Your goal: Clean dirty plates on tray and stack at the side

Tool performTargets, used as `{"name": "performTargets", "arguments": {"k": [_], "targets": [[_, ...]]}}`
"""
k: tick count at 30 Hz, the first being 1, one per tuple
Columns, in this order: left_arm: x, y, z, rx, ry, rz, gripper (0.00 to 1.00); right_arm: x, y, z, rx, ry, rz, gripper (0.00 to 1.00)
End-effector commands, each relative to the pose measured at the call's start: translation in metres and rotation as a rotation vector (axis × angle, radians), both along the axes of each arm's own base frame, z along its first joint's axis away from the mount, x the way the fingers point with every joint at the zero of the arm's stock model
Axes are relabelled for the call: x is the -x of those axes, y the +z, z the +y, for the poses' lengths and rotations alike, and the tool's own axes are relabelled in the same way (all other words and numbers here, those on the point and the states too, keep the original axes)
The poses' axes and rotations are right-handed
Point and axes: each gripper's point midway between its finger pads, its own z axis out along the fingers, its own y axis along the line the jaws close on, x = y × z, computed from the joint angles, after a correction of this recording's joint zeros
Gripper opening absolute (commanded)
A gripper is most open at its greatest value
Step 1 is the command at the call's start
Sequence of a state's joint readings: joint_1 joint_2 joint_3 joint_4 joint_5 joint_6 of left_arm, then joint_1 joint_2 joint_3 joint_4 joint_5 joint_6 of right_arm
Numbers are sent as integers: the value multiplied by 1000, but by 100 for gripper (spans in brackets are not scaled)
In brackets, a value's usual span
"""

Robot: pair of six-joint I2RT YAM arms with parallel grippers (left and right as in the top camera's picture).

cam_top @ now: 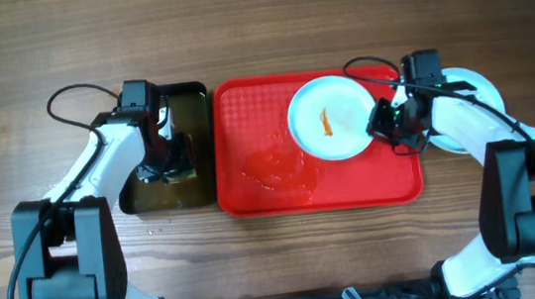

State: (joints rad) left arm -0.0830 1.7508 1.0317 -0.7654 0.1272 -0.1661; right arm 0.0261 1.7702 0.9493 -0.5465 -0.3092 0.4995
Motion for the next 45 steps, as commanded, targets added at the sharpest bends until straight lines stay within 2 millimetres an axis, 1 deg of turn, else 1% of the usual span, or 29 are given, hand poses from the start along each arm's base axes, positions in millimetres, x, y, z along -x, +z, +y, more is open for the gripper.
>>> {"name": "performTargets", "arguments": {"k": [1,3,6,7,9,12,16,17,18,20,21,25,26,28,29,30,33,36,37,38,39,40,41,43,45], "targets": [[-7,2,0,-4,3,-15,62,19,-9,26,-10,108,51,5],[-9,2,0,-3,3,-26,64,28,-10,46,-9,163,67,4],[-18,3,0,-1,3,-61,63,34,-10,62,-9,200,74,4],[-25,4,-1,2,3,-91,63,35,-10,65,-8,210,74,4],[-38,4,-2,6,3,-140,61,35,-10,66,-9,212,72,4],[-45,-3,-3,7,3,-153,61,35,-10,66,-8,212,72,5],[-41,-21,-2,3,2,-108,60,35,-10,66,-8,212,72,4],[-43,-21,-3,4,3,-114,57,35,-10,66,-8,212,72,4],[-45,-21,-3,4,2,-123,40,35,-10,66,-8,212,72,5],[-47,-20,-3,5,2,-129,10,35,-10,66,-8,212,72,4],[-47,-20,-3,5,2,-130,4,35,-10,66,-8,212,72,4],[-49,-16,-1,-7,1,-146,4,35,-10,66,-8,213,72,4],[-51,-11,1,-12,4,-160,7,35,-10,66,-8,213,72,4],[-51,0,0,-9,3,-177,36,35,-10,66,-8,212,71,4],[-45,3,-2,-3,-1,-160,46,35,-10,66,-8,212,71,4],[-33,2,-5,13,-7,-113,57,35,-10,66,-8,212,70,4],[-8,-2,-5,19,-8,-10,57,34,-10,66,-9,212,67,4],[-1,-3,-8,16,-20,16,56,34,-10,66,-9,212,67,4],[-1,-3,-10,16,-23,15,55,34,-10,66,-9,212,67,4],[-1,-4,-12,15,-30,17,45,34,-10,66,-9,212,68,4],[-1,-4,-13,15,-36,17,39,34,-10,66,-9,212,69,4],[-1,-4,-17,15,-46,14,17,34,-10,66,-9,212,69,4],[-1,-4,-19,15,-52,11,5,34,-10,66,-9,212,69,4],[-1,-4,-18,11,-54,9,4,35,-10,66,-8,213,72,4],[-3,-4,-10,-37,-50,3,4,35,-10,66,-8,213,71,4]]}}
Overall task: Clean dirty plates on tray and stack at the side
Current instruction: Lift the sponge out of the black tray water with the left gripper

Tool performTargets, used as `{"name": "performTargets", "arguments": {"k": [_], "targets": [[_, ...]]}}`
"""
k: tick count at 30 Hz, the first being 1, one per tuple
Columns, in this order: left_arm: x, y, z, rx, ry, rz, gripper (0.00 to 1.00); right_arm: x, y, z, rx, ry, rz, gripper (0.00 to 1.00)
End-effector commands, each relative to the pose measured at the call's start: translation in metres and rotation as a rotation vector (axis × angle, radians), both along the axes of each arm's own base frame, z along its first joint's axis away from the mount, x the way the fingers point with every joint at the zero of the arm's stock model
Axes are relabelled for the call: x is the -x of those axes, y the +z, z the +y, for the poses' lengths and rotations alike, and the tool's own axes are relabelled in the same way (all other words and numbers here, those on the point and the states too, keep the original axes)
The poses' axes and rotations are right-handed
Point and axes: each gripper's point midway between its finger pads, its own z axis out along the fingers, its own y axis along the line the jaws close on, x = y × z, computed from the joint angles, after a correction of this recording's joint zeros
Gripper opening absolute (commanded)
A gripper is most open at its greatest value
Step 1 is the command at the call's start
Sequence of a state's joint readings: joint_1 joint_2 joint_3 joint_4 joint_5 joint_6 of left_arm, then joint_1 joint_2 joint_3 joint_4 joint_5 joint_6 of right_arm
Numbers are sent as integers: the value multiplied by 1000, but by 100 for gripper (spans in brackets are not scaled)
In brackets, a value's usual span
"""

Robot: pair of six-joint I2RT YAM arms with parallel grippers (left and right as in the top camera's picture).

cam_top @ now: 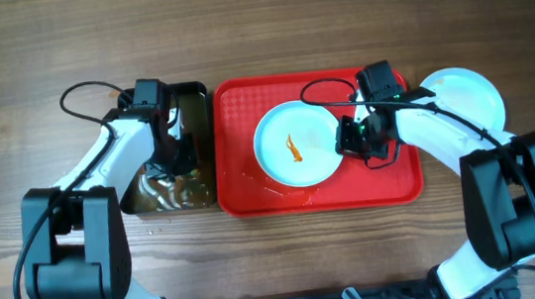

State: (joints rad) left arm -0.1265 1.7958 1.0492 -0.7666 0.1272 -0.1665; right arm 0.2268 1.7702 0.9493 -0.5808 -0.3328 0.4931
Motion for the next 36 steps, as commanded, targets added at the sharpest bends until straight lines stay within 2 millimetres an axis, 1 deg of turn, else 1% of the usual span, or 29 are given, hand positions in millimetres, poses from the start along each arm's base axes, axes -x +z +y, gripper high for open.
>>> {"name": "performTargets", "arguments": {"k": [1,2,3,4,5,6,7,8,9,10,12,15,16,17,18,19,22,24,28,29,30,31,33,36], "targets": [[-5,5,8,-56,-3,-32,4,7,-9,-1,13,2,35,4],[-7,7,11,-65,2,-39,22,7,-9,-1,13,2,35,4],[-11,10,11,-63,6,-54,44,7,-9,-1,13,2,35,4],[-19,13,11,-59,7,-81,48,7,-9,-1,13,1,35,4],[-25,14,10,-56,8,-106,65,7,-9,-1,13,2,35,4],[-29,14,9,-54,9,-122,66,7,-9,-1,13,1,35,4],[-33,15,9,-52,10,-137,71,7,-9,-1,13,2,35,4],[-38,16,7,-44,10,-157,95,7,-9,-1,13,1,35,4],[-43,17,1,-10,6,-177,100,7,-9,-1,13,1,35,4],[-45,19,-5,27,1,-187,100,7,-9,-1,13,2,35,4],[-46,17,-8,44,2,-190,100,7,-9,-1,13,1,35,4],[-40,4,-7,37,3,-158,100,7,-9,-1,13,1,35,4],[-39,2,-7,36,3,-151,93,7,-9,-1,13,1,35,4],[-39,0,-7,35,3,-147,79,7,-9,-1,13,1,35,4],[-39,0,-6,29,4,-147,70,7,-9,-1,13,1,35,4],[-39,0,-5,28,4,-147,63,7,-9,-1,13,1,35,4],[-36,-1,-5,27,4,-135,48,7,-9,-1,13,2,34,4],[-30,-3,-5,24,3,-115,46,7,-9,-1,13,1,34,4],[-15,-13,-4,18,0,-71,46,6,-9,0,12,1,31,4],[-9,-19,-1,5,1,-60,43,6,-9,0,12,1,31,4],[-6,-20,0,0,1,-54,35,6,-9,0,12,1,31,4],[-6,-20,0,1,2,-53,22,6,-9,0,12,1,31,4],[-7,-20,0,2,2,-57,4,6,-9,0,12,1,31,4],[-11,-17,-1,3,2,-70,4,6,-9,0,12,1,31,4]]}}
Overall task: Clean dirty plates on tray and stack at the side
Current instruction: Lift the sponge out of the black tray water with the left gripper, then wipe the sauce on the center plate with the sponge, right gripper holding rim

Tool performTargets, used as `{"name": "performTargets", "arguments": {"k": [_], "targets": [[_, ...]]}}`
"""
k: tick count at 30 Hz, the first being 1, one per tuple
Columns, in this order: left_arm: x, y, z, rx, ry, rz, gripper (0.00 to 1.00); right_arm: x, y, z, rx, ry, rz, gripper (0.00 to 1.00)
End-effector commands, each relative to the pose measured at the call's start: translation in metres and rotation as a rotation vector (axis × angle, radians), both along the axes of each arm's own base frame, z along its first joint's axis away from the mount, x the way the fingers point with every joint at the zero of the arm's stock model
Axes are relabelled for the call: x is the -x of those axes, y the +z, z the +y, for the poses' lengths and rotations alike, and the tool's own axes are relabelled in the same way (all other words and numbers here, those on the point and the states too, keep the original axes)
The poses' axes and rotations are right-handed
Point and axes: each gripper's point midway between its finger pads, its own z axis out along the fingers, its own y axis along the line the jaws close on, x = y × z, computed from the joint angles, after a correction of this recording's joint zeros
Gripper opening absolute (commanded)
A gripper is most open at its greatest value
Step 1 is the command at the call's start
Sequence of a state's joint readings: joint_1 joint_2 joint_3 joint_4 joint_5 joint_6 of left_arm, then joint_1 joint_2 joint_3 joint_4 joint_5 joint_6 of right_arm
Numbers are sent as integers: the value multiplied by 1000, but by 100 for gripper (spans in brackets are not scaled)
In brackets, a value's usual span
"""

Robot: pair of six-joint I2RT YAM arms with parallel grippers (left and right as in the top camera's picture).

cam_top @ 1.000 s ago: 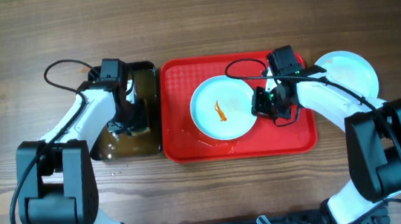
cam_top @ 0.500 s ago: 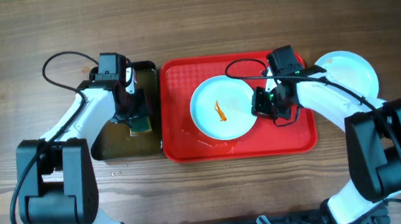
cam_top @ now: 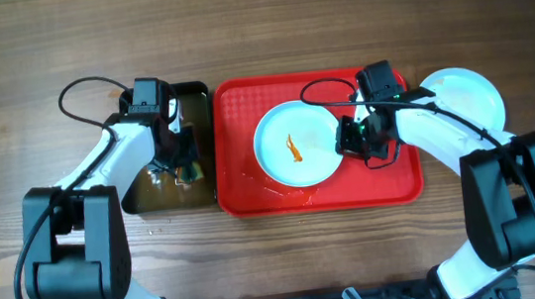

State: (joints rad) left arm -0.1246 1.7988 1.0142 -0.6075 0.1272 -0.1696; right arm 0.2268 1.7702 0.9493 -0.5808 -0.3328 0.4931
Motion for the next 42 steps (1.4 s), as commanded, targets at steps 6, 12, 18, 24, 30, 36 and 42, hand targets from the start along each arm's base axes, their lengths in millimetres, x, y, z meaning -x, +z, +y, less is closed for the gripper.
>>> {"name": "performTargets", "arguments": {"k": [6,12,18,24,30,36,42], "targets": [[-10,39,-1,14,23,-107,4,6,-9,0,12,1,31,4],[-20,104,-2,41,24,-305,4,5,-9,0,11,2,27,4],[-31,129,-2,46,27,-411,4,5,-9,0,11,2,28,4],[-66,180,8,4,63,-671,5,5,-9,0,11,3,27,4],[-76,256,7,46,75,-934,7,5,-9,0,12,9,24,4],[-67,296,8,65,80,-1055,6,4,-9,0,11,9,21,4],[-66,296,8,64,79,-1054,5,4,-9,0,11,9,20,4]]}}
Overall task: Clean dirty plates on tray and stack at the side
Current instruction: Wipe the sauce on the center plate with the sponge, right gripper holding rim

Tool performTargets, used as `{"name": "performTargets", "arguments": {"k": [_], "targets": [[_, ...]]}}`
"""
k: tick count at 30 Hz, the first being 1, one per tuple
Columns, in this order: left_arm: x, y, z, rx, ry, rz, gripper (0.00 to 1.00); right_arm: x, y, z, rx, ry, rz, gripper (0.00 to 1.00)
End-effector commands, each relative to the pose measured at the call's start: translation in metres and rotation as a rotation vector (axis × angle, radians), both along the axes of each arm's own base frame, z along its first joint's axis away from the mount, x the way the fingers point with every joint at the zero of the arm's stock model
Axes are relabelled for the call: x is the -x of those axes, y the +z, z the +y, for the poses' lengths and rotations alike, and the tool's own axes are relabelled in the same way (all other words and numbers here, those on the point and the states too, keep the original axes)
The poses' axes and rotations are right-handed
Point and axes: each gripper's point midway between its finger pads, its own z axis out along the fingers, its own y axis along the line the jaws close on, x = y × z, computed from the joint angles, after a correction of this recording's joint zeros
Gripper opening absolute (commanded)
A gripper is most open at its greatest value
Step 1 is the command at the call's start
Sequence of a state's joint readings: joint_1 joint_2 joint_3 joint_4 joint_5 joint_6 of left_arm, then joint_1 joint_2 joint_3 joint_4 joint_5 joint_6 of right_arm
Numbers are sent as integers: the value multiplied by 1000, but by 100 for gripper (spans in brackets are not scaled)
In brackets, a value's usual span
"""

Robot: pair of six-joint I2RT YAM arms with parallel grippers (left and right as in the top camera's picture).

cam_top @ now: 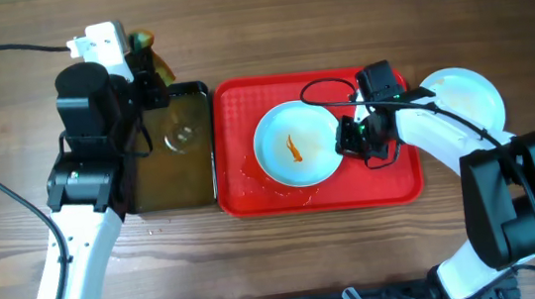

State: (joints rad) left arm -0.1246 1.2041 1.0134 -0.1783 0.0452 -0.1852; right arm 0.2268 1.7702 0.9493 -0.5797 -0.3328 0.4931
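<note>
A white plate (297, 144) with an orange smear (292, 149) lies in the middle of the red tray (242, 97). My right gripper (350, 138) is shut on the plate's right rim. My left arm is raised high toward the camera, behind the black water basin (176, 179). Its gripper (148, 58) is shut on a yellow-green sponge (144, 41), which is partly hidden by the fingers. A clean white plate (461, 94) rests on the table right of the tray.
The basin of brownish water stands against the tray's left edge and shows a ripple. Wet streaks glisten on the tray's front left. Cables loop off both arms. Bare wooden table lies behind and in front of the tray.
My left gripper was down in the basin with the sponge. Now it is well above the basin's far edge, close to the camera. The right gripper and the plate have not moved.
First the dirty plate lay at the tray's back right with my right gripper at its rim, and my left gripper was in the basin. Then the plate was at the tray's middle, still held. The left gripper stayed in the water with the sponge and now holds it aloft.
</note>
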Motion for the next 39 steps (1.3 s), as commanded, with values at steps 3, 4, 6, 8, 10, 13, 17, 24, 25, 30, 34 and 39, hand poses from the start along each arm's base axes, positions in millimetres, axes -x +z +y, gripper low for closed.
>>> {"name": "performTargets", "arguments": {"k": [3,4,6,8,10,13,17,24,25,30,34,39], "targets": [[3,12,3,-1,15,-32,5,4,-9,0,11,8,18,4],[3,12,3,-1,15,-32,5,4,-9,0,11,9,18,4],[3,10,3,-2,15,-26,4,4,-9,0,11,8,18,4],[2,4,2,-4,15,-4,4,4,-9,0,10,9,17,4],[1,-13,2,-12,15,54,4,4,-9,0,10,8,17,4],[2,-70,2,-37,14,243,4,4,-9,0,10,8,18,4],[15,-158,2,-67,5,545,4,4,-9,0,10,9,18,4],[40,-206,-14,-18,-78,752,4,4,-9,0,10,9,18,4],[43,-203,-30,47,-149,758,4,4,-9,0,10,9,18,4],[59,-160,-114,361,-562,696,4,3,-9,0,9,9,14,4],[55,-162,-152,408,-597,696,4,3,-9,0,9,9,15,4],[60,-195,-215,467,-664,760,4,3,-9,0,10,20,10,4]]}}
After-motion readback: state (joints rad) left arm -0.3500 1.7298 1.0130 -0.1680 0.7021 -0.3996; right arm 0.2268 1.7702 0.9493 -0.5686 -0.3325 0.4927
